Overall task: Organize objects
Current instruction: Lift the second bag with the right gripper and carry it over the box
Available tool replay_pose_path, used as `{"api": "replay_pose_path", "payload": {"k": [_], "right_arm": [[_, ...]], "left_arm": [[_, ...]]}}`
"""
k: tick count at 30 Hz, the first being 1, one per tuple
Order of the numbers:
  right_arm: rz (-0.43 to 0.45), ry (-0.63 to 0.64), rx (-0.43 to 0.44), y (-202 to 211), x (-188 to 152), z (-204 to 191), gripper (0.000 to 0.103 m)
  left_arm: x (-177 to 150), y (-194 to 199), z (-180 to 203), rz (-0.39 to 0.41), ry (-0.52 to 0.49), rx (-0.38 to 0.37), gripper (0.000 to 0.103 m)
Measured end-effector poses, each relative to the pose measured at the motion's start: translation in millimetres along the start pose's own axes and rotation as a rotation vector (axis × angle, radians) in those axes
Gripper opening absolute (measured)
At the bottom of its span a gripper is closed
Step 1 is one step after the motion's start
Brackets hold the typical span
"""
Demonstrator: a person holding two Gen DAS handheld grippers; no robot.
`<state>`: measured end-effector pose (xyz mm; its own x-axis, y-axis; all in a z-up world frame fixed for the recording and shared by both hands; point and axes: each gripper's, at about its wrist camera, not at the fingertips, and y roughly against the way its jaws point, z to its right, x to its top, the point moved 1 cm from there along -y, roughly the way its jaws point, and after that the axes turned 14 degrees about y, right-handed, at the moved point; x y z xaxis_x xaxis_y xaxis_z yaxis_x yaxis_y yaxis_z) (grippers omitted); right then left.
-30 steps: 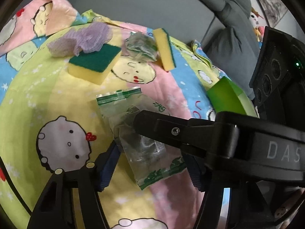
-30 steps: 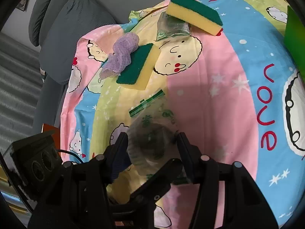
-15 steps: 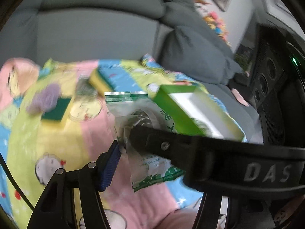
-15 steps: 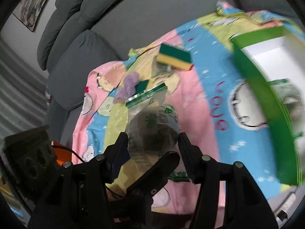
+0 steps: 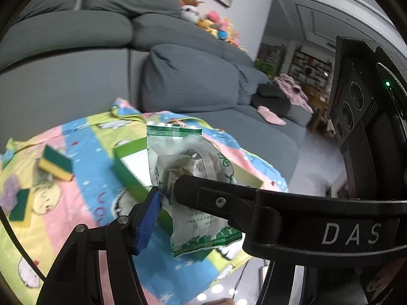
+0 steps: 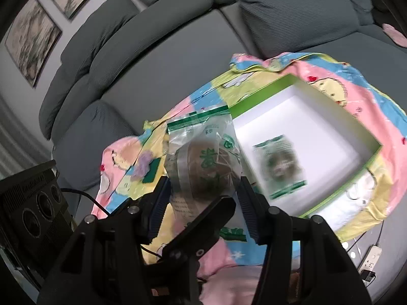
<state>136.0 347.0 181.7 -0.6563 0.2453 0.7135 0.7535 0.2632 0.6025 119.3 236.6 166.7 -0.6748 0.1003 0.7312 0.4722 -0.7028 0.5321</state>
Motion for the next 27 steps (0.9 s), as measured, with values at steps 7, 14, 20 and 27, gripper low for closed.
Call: {"api": "replay_pose_path", "payload": {"k": [7, 14, 20, 27], "right_arm": [[0.048, -0.058, -0.048, 21, 0, 37, 0.054], [0.078, -0.102, -0.097, 32, -1, 67, 0.054], [0.075, -0.148, -0.101, 26, 0, 91, 0.054], [0.049, -0.165, -0.126, 9, 6, 106, 0.055]], "left_arm": [[3, -27, 32, -0.037, -0.058, -0.068, 0.064], [5, -51, 53, -0.066, -0.096, -0.1, 0.064], [7, -72, 58, -0.1, -0.1, -0.114, 0.064], [7, -95, 55, -0.128, -0.108, -0.097, 0.064]]}}
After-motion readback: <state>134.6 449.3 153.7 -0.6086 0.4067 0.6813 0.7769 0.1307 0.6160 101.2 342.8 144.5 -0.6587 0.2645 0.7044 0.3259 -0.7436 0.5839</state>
